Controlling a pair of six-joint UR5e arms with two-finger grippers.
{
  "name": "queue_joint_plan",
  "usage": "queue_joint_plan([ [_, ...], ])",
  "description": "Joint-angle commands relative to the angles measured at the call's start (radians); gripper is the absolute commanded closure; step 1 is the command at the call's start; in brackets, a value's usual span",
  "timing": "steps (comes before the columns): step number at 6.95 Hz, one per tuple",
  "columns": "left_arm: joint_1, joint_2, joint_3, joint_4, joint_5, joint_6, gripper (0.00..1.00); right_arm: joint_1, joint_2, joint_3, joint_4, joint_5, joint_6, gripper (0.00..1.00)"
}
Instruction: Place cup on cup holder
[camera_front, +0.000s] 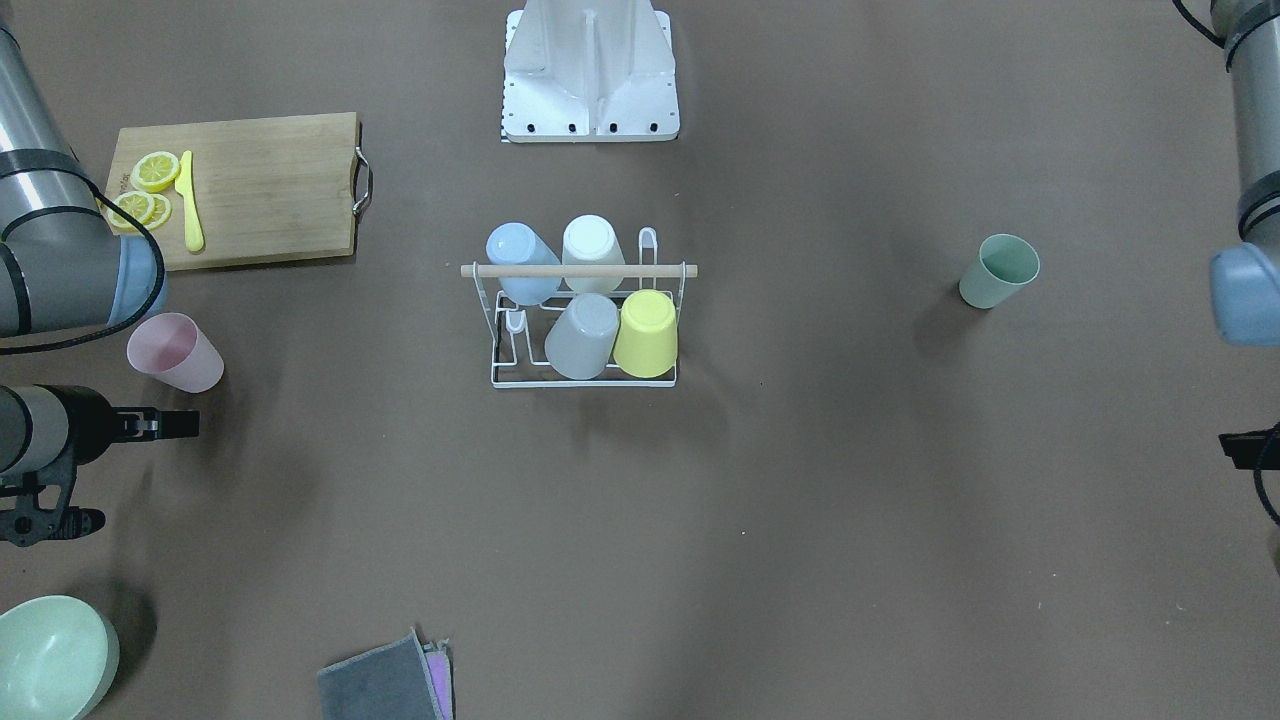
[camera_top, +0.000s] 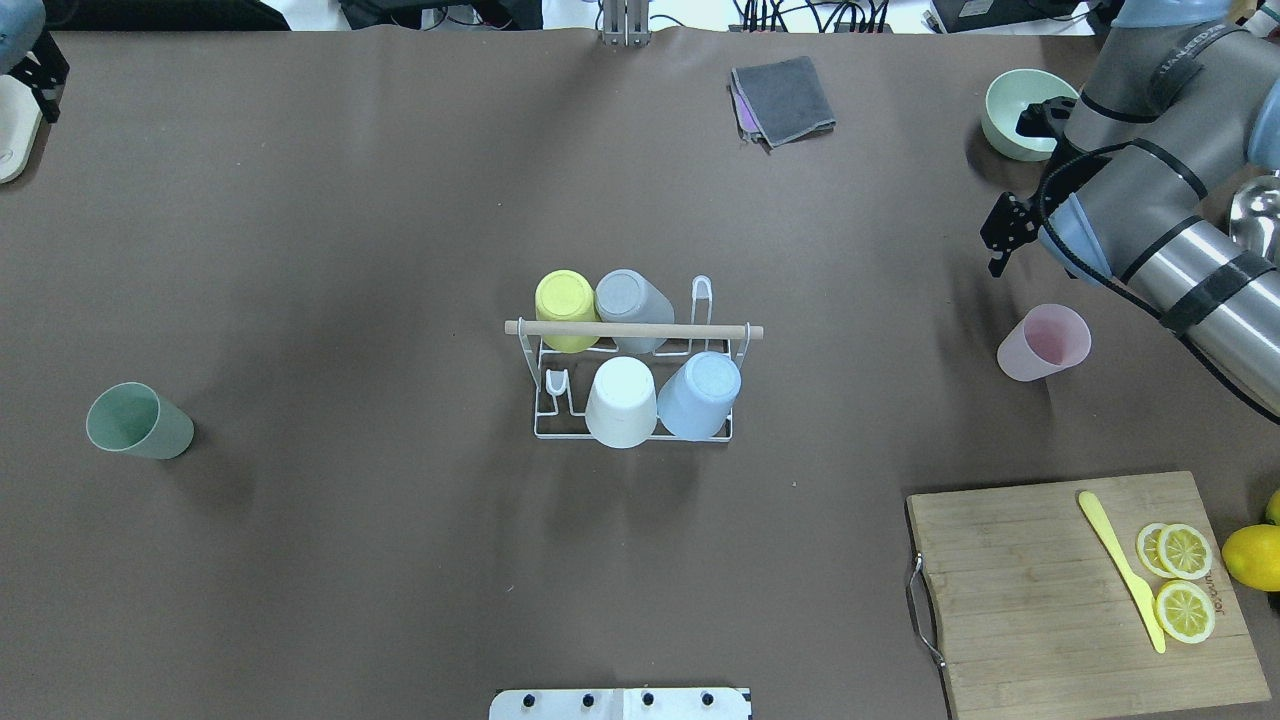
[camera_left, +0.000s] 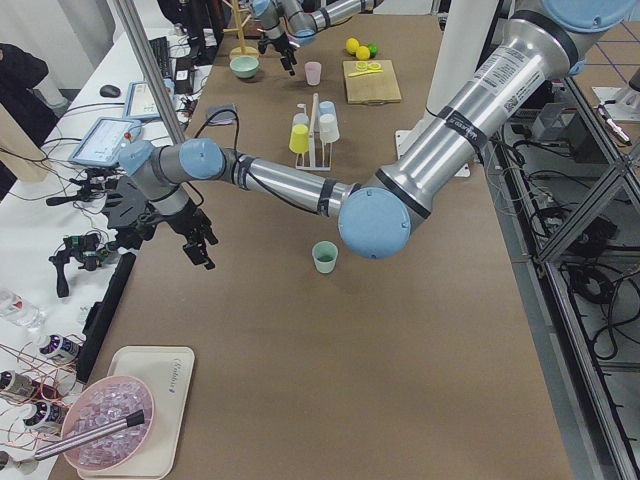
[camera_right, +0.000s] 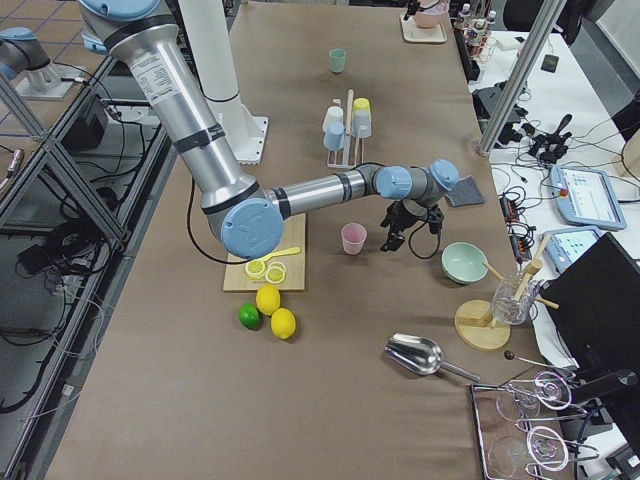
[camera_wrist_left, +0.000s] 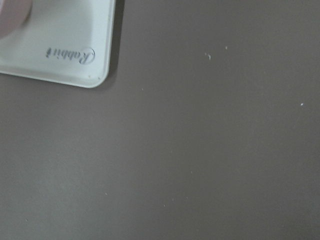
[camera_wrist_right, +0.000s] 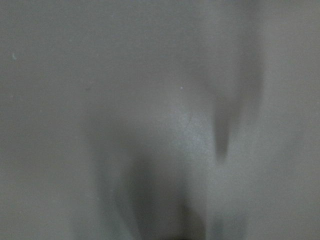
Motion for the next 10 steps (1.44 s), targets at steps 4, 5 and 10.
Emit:
queue_joint_plan([
  [4,0.150,-0.022,0.001,0.289,-0.157,0.119,0.03,-0.003,0.137,-0.142,-0.287,-0.010,-0.217,0.01],
  [5,0.173,-0.020,0.000,0.361,-0.159,0.234,0.03,-0.006,0.146,-0.143,-0.314,-0.009,-0.224,0.01],
  [10,0.294,0.078,-0.034,0.417,-0.153,0.341,0.03,-0.032,0.169,-0.235,-0.343,-0.009,-0.329,0.01],
])
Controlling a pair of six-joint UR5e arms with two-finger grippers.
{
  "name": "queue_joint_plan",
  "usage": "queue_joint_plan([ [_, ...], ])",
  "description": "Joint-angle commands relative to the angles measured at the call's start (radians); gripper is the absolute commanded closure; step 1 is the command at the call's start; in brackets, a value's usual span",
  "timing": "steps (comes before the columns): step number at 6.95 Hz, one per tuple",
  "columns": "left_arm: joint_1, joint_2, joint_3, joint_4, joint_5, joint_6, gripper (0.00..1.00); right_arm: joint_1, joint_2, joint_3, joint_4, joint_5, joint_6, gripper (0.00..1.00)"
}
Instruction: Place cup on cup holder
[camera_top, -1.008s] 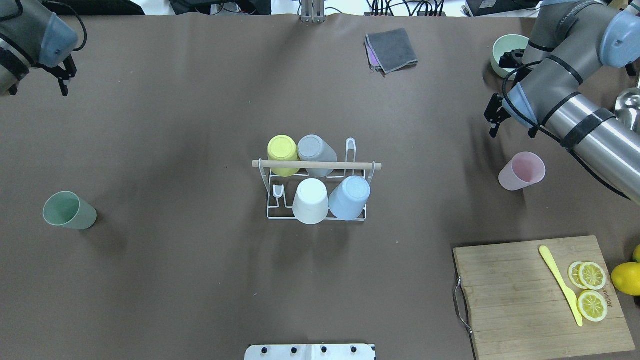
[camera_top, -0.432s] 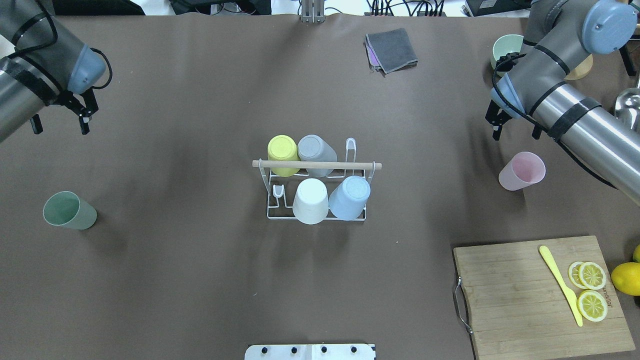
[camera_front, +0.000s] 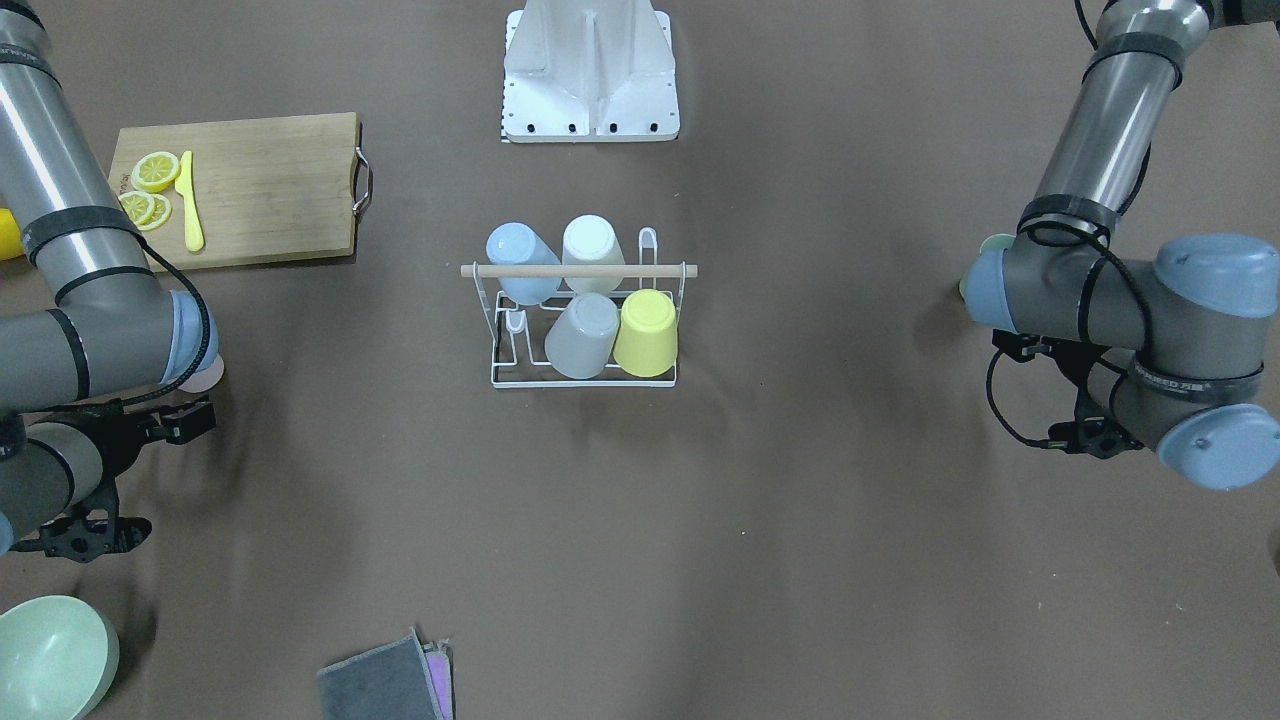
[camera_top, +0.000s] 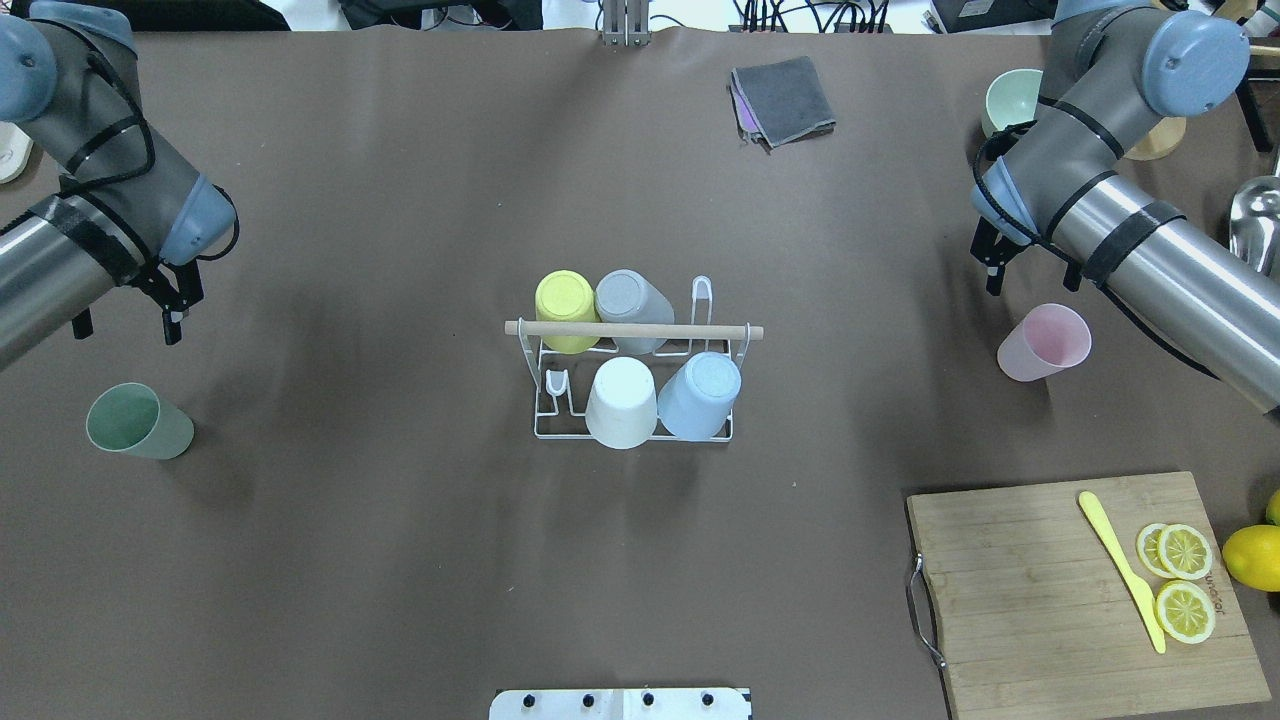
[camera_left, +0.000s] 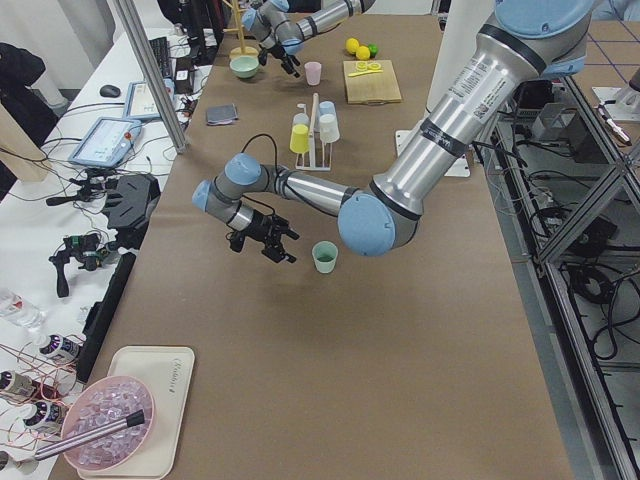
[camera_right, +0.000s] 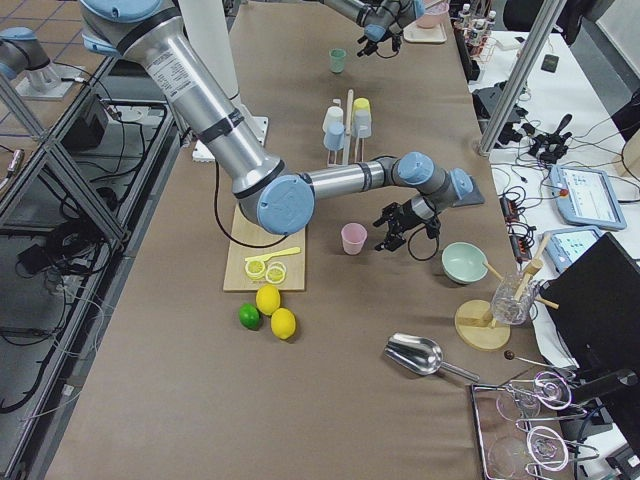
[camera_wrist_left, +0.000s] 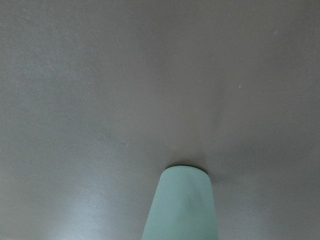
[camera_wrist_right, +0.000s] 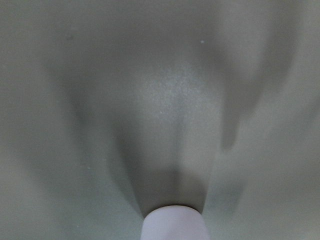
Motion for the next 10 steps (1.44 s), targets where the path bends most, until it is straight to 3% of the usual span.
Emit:
queue_joint_plan([
  [1,0.032,0.021,-0.030,0.001,-0.002,0.001,0.03,-0.016,0.007,-0.029,-0.040,0.003,-0.031,0.01],
  [6,0.106,0.101,-0.074,-0.034,-0.008,-0.004,0.03,-0.039,0.020,-0.056,-0.146,0.003,-0.145,0.01],
  [10,0.144,0.169,-0.103,-0.044,-0.016,-0.008,0.04,-0.062,0.007,-0.074,-0.146,0.001,-0.150,0.02],
])
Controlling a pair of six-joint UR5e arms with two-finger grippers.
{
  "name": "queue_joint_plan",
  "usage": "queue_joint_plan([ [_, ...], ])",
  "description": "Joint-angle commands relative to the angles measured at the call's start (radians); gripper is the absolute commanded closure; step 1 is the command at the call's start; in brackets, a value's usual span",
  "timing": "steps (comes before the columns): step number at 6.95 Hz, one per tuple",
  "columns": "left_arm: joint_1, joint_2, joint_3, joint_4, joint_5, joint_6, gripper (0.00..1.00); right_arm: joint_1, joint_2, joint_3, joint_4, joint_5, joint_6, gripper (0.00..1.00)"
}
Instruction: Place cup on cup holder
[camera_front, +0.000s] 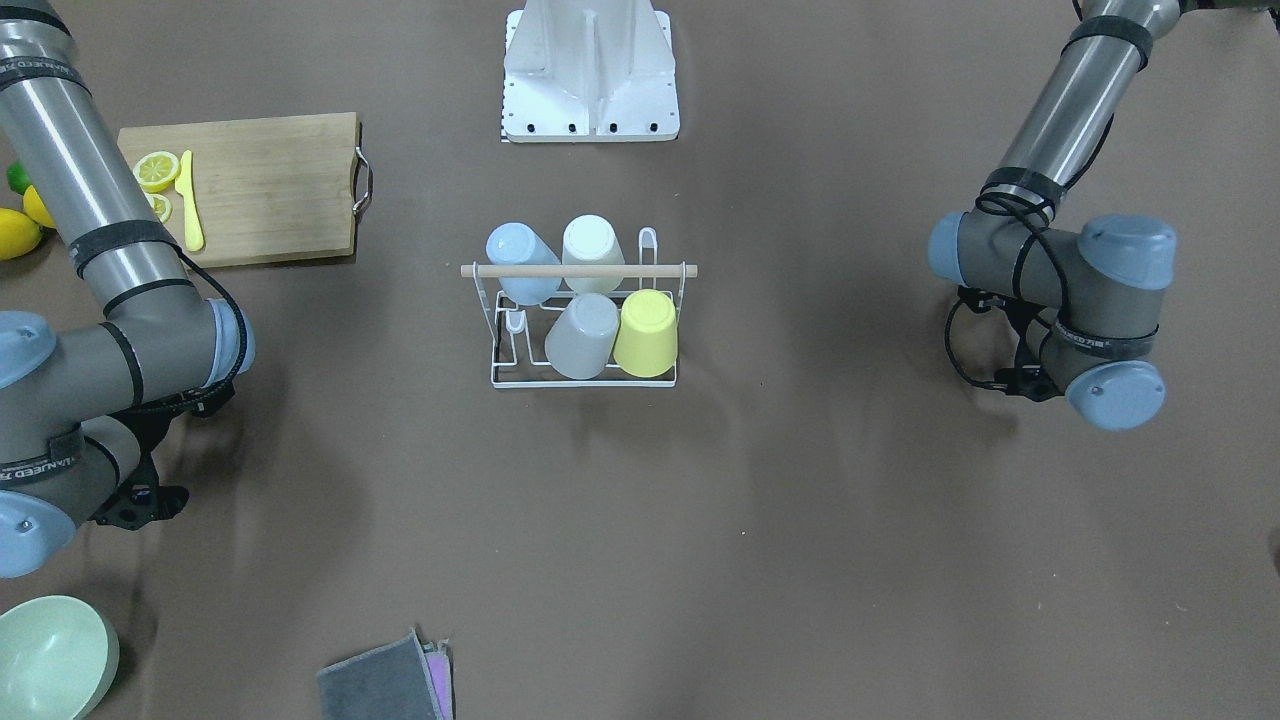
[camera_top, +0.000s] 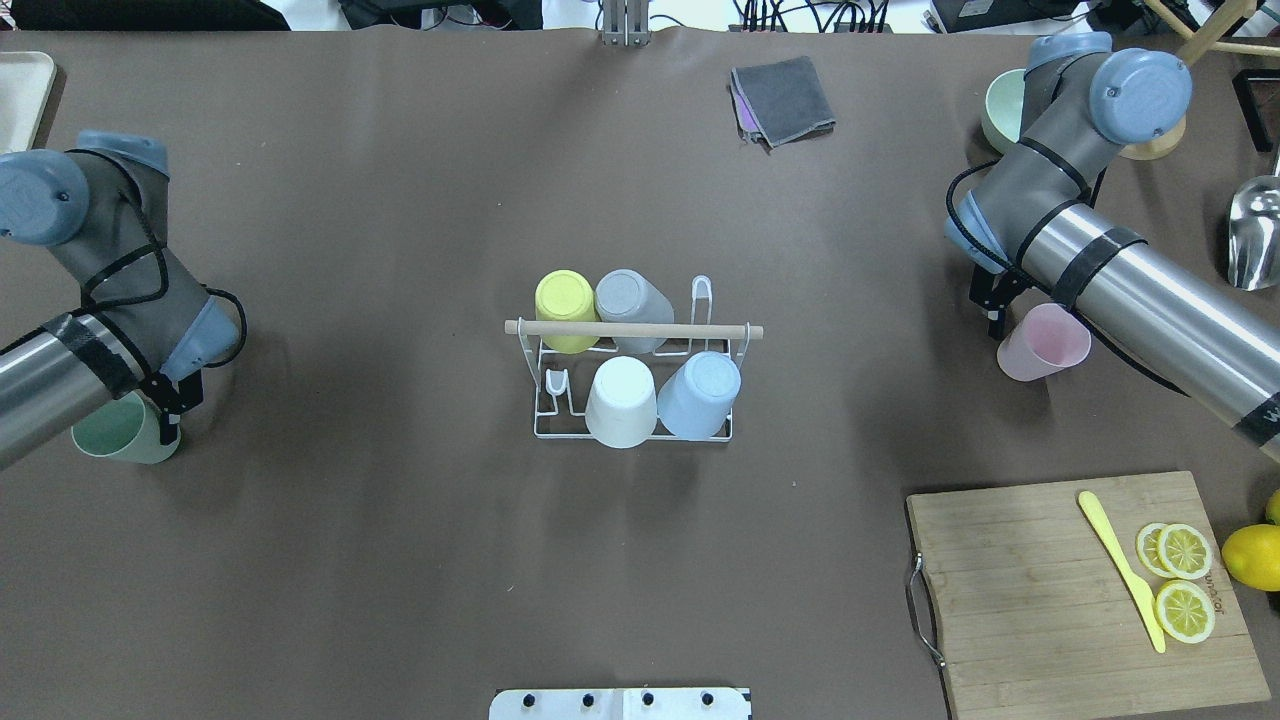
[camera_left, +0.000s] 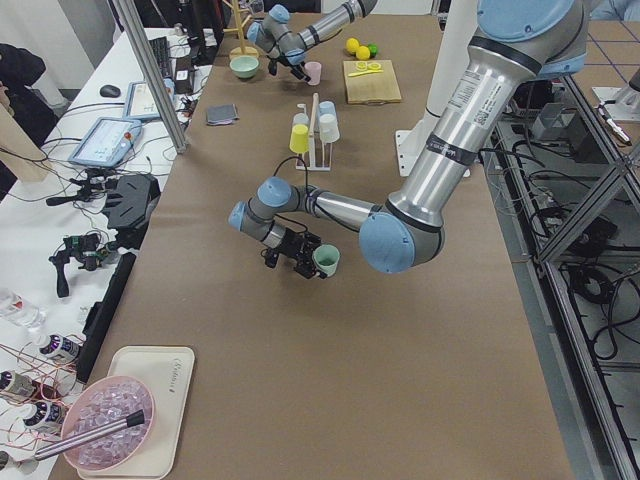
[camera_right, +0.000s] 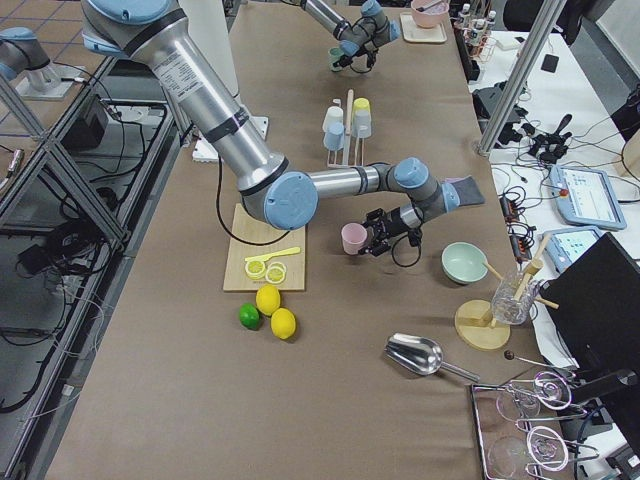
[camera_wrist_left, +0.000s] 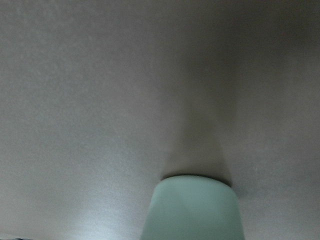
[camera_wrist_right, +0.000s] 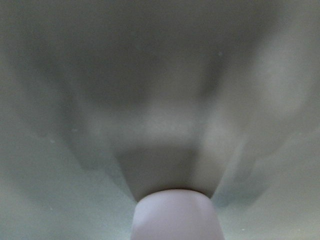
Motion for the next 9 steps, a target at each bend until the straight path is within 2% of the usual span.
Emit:
queue_joint_plan([
  [1,0.027,0.026,-0.013,-0.021,-0.019,-0.022,0.23,-0.021,-0.006,-0.014,-0.001,0.004,-0.001,0.05],
  [2,0.042,0.026,-0.016,-0.023,-0.021,-0.048,0.53,-0.029,-0.006,-0.022,-0.005,0.009,-0.001,0.07],
  [3,0.044,0.026,-0.016,-0.023,-0.021,-0.048,0.74,-0.033,-0.014,-0.023,-0.006,0.014,-0.008,0.11],
  [4,0.046,0.026,-0.017,-0.022,-0.021,-0.050,0.90,-0.033,-0.017,-0.022,-0.014,0.012,-0.019,0.17],
  [5,0.046,0.026,-0.017,-0.017,-0.019,-0.050,1.00,-0.029,-0.017,-0.022,-0.037,0.012,-0.060,0.36],
  [7,0.046,0.017,-0.017,-0.011,-0.019,-0.057,1.00,-0.016,-0.014,-0.019,-0.049,0.012,-0.073,0.65],
  [9,0.038,0.006,-0.017,-0.006,-0.019,-0.058,1.00,0.037,-0.005,0.020,-0.045,0.014,-0.074,0.65],
])
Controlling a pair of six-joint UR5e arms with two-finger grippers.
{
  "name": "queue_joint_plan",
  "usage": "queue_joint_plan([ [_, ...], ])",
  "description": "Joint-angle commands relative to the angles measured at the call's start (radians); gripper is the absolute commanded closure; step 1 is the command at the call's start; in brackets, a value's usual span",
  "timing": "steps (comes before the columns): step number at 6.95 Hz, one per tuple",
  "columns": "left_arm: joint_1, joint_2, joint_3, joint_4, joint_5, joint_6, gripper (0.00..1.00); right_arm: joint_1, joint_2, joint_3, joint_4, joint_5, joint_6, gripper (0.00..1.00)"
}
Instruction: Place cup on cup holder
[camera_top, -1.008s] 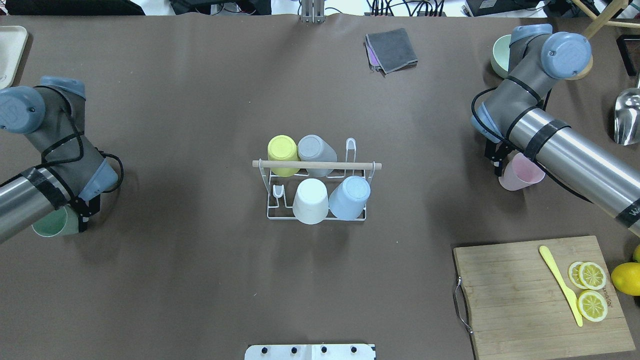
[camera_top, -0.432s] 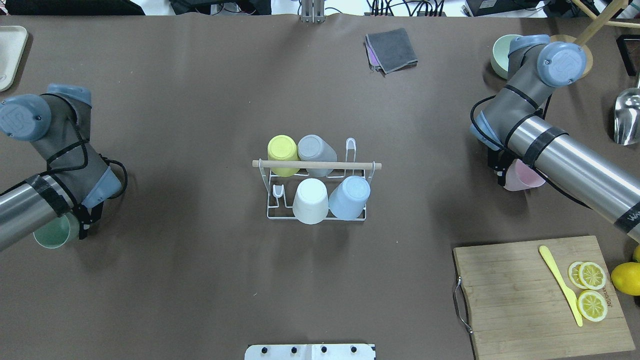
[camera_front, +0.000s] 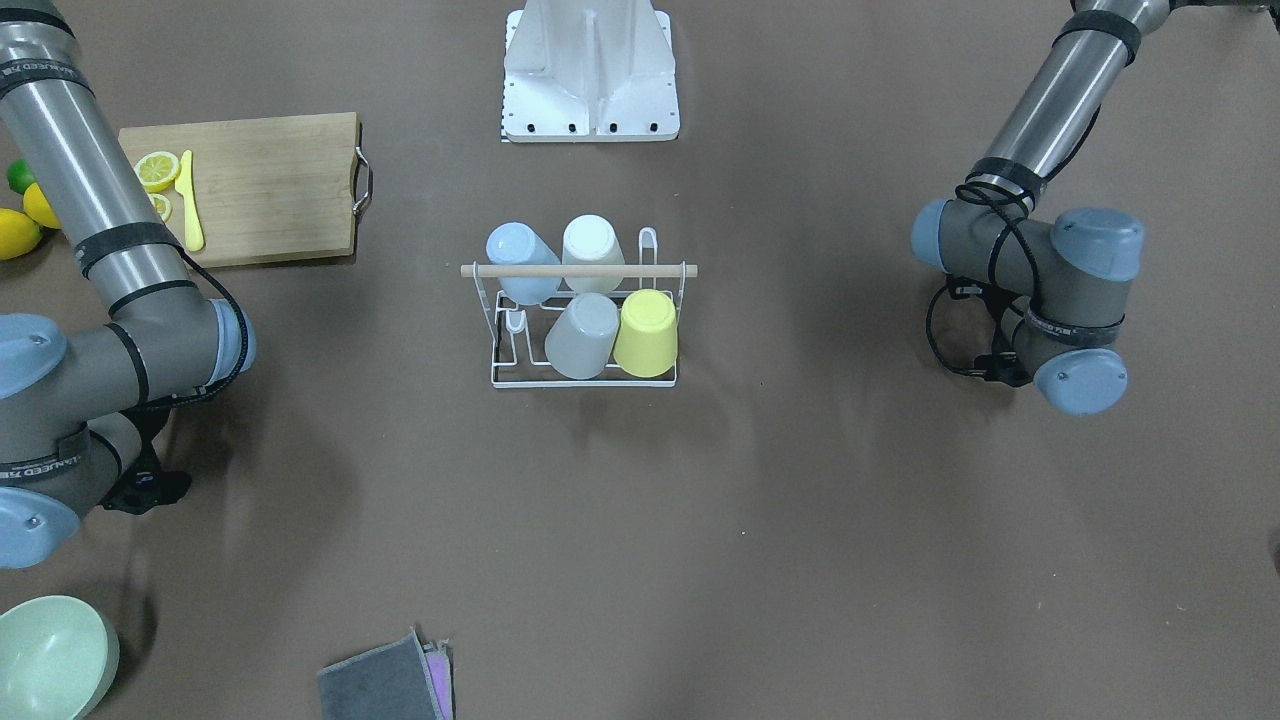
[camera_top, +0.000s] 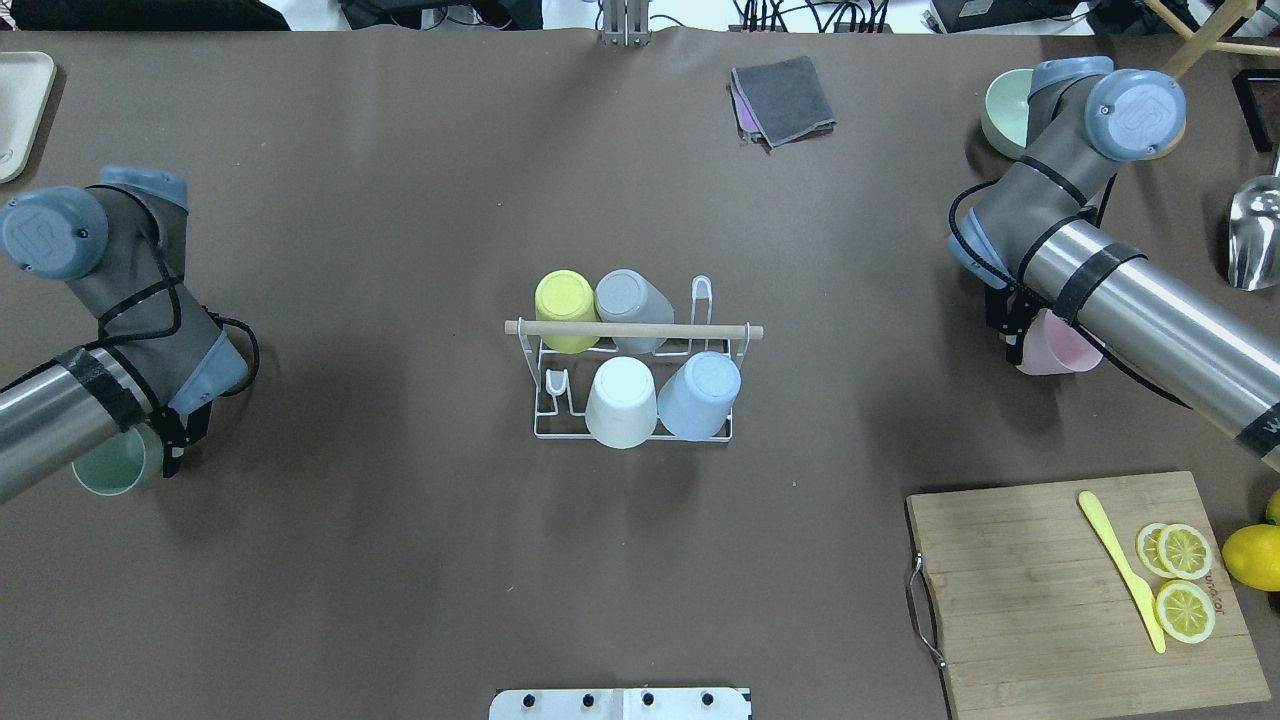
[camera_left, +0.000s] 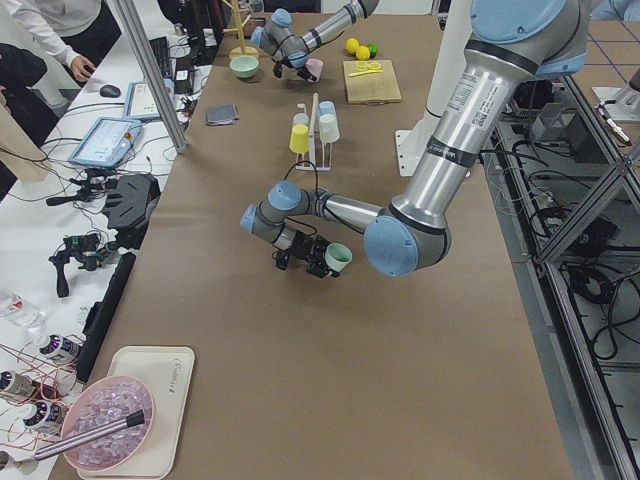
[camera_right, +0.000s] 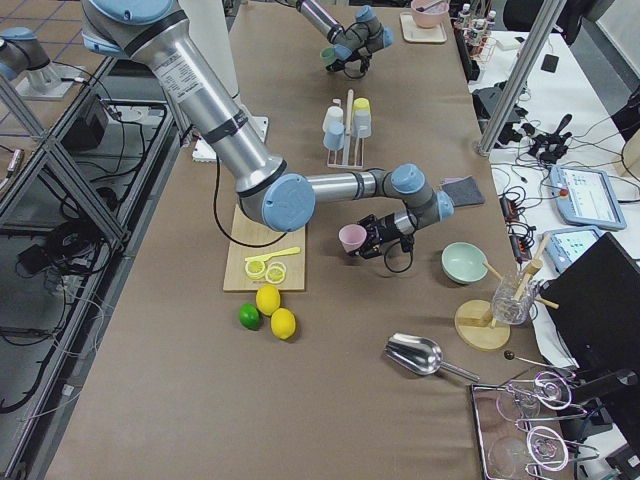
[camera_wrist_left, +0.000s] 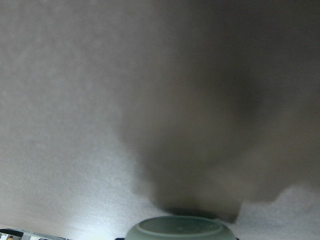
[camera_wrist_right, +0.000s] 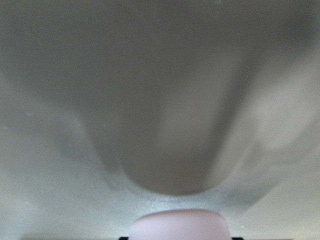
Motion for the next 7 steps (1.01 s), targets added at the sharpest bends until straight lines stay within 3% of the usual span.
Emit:
queue_joint_plan([
  [1,-0.062,-0.024,-0.011,0.004,-0.005,0.001,1.00,0.041,0.003,0.086,0.007,0.018,-0.001,0.65],
  [2,-0.128,-0.038,-0.034,0.015,-0.030,0.006,1.00,0.063,-0.006,0.134,0.029,0.065,-0.005,0.65],
  [3,-0.173,-0.038,-0.065,0.029,-0.035,0.006,1.00,0.089,-0.038,0.180,0.163,0.119,-0.020,0.65],
  [5,-0.214,-0.029,-0.088,-0.016,-0.154,0.005,1.00,0.104,-0.122,0.179,0.472,0.308,-0.010,0.65],
  [7,-0.325,-0.063,-0.093,-0.132,-0.177,-0.067,1.00,0.149,-0.141,0.179,0.649,0.484,-0.016,0.69],
])
